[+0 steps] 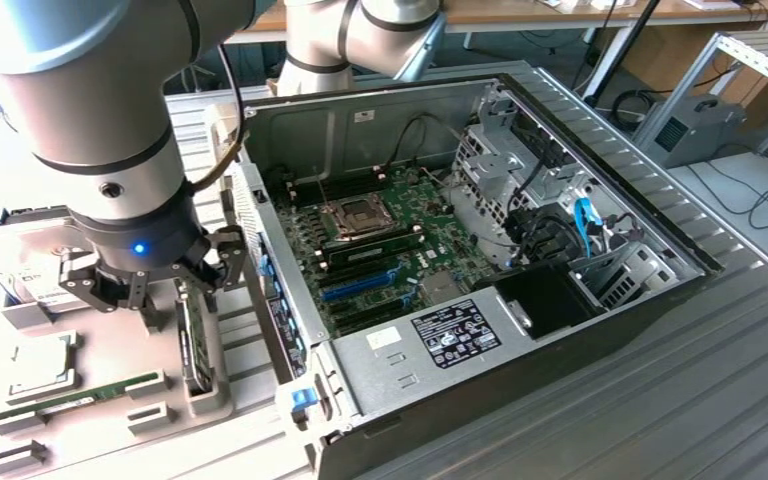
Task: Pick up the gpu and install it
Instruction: 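Pick up the gpu and move the gpu toward the slot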
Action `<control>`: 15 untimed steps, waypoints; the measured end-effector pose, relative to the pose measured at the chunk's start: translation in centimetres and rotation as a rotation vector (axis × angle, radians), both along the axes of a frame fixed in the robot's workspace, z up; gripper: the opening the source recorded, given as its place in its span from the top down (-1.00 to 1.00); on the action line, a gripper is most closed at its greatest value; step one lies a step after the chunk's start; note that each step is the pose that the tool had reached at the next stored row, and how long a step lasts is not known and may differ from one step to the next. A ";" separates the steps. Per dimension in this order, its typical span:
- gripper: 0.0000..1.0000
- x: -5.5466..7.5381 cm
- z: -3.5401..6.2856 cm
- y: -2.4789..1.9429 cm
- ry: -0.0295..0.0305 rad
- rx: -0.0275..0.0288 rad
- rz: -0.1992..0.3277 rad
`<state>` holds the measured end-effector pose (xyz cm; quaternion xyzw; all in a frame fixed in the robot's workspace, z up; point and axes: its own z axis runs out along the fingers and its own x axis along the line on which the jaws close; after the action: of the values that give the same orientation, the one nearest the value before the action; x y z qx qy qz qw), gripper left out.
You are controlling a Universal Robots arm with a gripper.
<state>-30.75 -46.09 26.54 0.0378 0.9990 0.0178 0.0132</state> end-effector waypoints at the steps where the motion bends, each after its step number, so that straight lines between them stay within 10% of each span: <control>1: -0.20 0.0 -0.14 0.01 0.0000 -0.0001 0.000; 15: -0.20 -0.1 -1.89 0.21 0.0000 -0.0007 0.000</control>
<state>-30.83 -45.88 24.66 0.0378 0.9990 0.0175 0.0132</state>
